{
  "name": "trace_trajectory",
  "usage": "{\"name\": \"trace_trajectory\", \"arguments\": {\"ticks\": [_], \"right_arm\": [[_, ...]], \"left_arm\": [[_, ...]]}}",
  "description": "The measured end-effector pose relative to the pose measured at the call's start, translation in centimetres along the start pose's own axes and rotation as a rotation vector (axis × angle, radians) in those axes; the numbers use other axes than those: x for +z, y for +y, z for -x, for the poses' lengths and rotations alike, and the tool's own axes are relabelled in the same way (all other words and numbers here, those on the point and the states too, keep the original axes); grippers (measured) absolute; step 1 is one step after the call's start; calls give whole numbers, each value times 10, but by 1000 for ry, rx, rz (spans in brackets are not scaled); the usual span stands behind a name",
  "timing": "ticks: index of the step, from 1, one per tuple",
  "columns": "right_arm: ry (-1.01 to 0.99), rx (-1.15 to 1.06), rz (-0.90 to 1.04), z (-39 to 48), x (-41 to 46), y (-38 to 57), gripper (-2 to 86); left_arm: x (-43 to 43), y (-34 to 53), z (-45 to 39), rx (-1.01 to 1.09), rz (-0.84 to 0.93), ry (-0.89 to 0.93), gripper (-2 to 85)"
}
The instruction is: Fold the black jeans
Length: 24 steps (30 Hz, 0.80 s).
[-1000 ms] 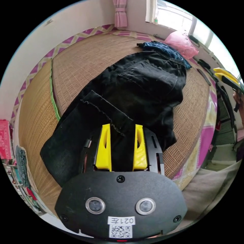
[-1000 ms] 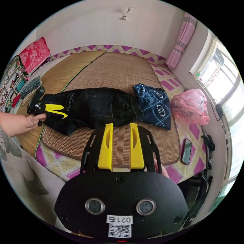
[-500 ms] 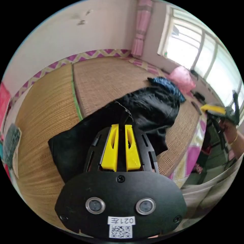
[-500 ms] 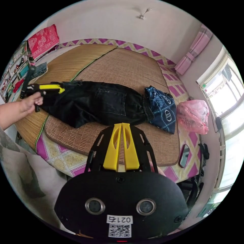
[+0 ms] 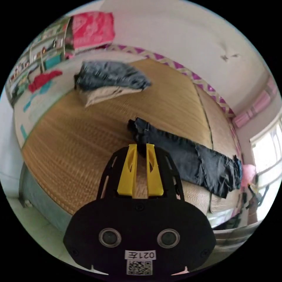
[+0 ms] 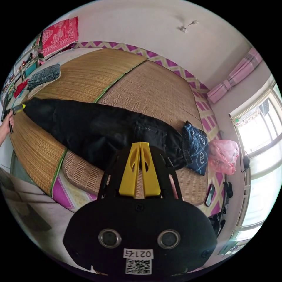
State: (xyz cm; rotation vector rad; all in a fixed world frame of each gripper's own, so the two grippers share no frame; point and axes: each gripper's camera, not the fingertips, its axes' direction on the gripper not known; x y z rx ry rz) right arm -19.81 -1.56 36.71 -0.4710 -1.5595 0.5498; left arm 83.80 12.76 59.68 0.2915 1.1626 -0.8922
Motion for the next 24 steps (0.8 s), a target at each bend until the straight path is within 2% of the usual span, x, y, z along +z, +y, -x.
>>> {"name": "trace_trajectory", "arguments": {"ticks": [4,6,8,10,12,16,21,24], "right_arm": [[-19,11,22,14,-3,-13,-10],[-37,8,35,19,-2,-17,-10],[-62,18,45,21,0,-20,-10],[-118,37,59,22,3,-26,-9],[-189,48,43,22,3,-31,-8],[-357,49,8,20,1,-46,-3],[-340,56,-18,12,-10,-56,10],[-308,23,-51,4,-21,-58,15]], "left_arm": [[2,8,64,-107,-15,43,-5],[-9,14,97,-189,-71,146,-8],[-22,17,106,-176,-109,183,-9],[-28,14,95,-71,-80,197,-9],[-31,11,52,152,-18,165,-7],[-32,13,-25,446,20,150,3],[-25,10,-125,722,23,152,15],[-15,5,-174,801,55,149,1]]}}
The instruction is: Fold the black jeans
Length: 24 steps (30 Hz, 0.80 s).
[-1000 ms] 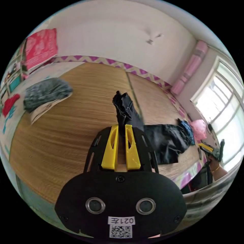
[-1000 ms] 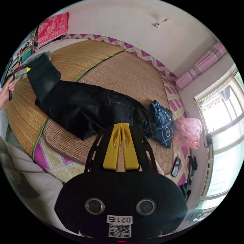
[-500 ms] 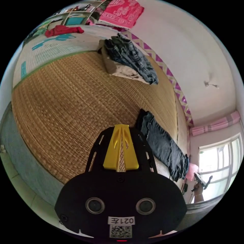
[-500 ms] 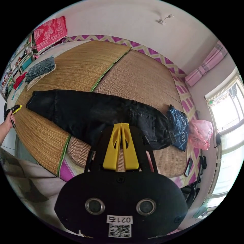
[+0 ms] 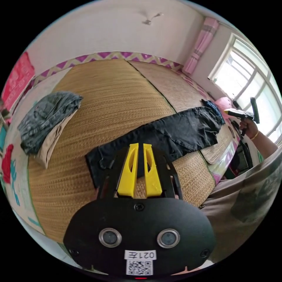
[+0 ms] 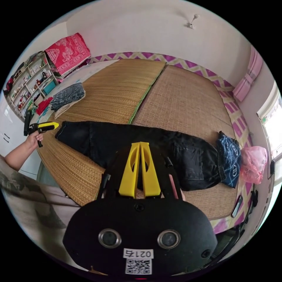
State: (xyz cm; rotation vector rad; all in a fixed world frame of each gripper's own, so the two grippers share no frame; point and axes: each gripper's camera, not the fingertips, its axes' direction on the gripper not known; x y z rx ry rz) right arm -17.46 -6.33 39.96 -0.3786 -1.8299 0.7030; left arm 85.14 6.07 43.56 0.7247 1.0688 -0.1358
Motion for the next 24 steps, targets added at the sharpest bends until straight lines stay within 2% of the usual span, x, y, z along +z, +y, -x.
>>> {"name": "trace_trajectory", "arguments": {"ticks": [4,9,17,24], "right_arm": [[108,-101,-43,-6,-18,-3,8],[283,-249,-90,-19,-23,-6,-4],[84,-265,-111,-113,10,-12,41],[-47,-322,30,-226,95,-54,80]], "left_arm": [[11,-37,-39,28,-16,-5,-8],[23,-77,-107,-25,-14,-110,-9],[65,-102,-176,-84,-38,-66,-10],[87,-127,-175,-186,20,-70,-10]]}}
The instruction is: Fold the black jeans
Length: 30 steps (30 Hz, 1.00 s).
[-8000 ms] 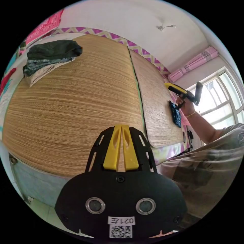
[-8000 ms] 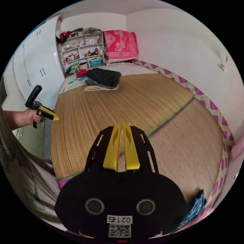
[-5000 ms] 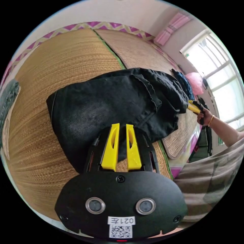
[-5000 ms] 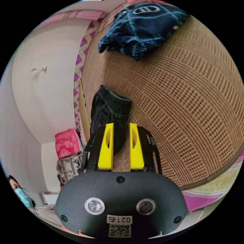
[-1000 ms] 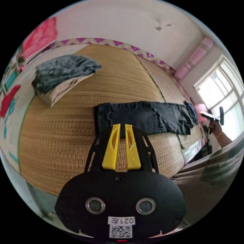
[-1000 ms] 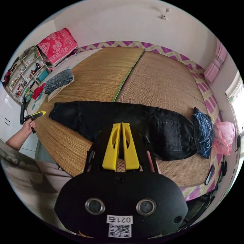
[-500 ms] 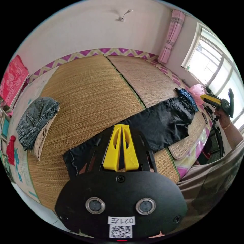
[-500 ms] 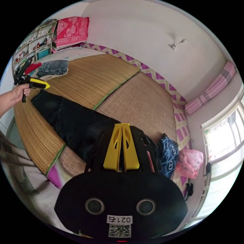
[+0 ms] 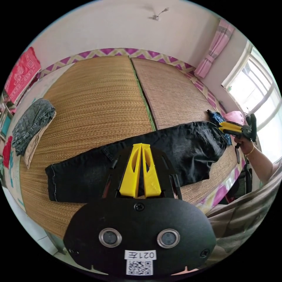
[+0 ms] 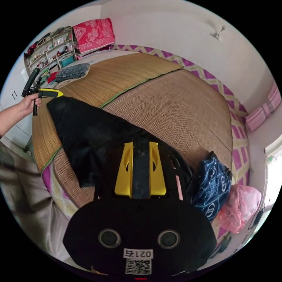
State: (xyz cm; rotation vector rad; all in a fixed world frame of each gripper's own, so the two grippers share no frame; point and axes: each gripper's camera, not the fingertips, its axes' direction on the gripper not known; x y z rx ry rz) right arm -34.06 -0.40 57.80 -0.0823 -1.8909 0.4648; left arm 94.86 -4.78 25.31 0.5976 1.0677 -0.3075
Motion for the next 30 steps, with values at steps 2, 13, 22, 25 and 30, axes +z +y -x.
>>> {"name": "trace_trajectory", "arguments": {"ticks": [2,13,22,25,30], "right_arm": [[7,-57,24,-21,18,-16,80],[-144,-332,404,-111,145,-106,55],[-298,-373,284,-149,75,-115,15],[-378,-330,243,-166,48,-112,8],[-392,-267,201,-185,23,-105,4]], "left_arm": [[1,-7,1,18,17,5,-10],[19,-32,42,68,106,-53,-9],[50,-65,95,174,186,-26,6],[73,-85,101,273,229,22,55],[117,-120,113,454,356,118,99]]}}
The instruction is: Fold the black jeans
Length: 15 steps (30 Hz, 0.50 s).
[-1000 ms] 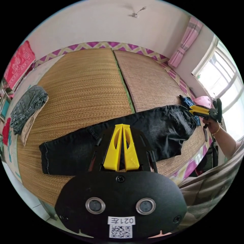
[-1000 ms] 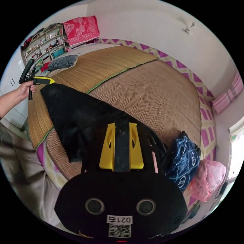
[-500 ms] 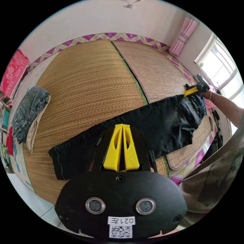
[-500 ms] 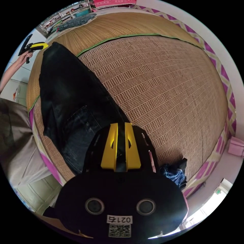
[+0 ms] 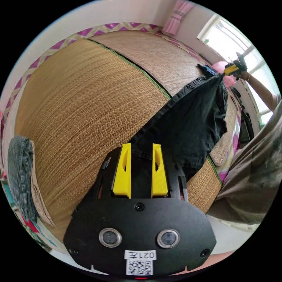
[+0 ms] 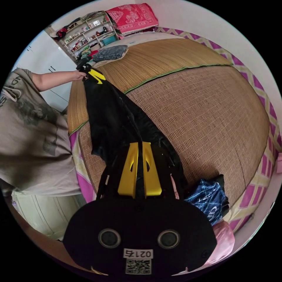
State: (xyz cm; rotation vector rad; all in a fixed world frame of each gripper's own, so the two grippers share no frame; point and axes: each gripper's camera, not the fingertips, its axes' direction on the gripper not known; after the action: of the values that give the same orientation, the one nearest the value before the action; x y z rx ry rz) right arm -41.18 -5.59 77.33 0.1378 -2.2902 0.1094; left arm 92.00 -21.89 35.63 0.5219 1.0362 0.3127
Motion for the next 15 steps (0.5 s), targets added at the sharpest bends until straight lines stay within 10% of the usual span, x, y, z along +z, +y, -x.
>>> {"name": "trace_trajectory", "arguments": {"ticks": [15], "right_arm": [[-29,47,-42,-6,-32,48,0]], "left_arm": [[-110,43,-40,158,-98,4,-4]]}}
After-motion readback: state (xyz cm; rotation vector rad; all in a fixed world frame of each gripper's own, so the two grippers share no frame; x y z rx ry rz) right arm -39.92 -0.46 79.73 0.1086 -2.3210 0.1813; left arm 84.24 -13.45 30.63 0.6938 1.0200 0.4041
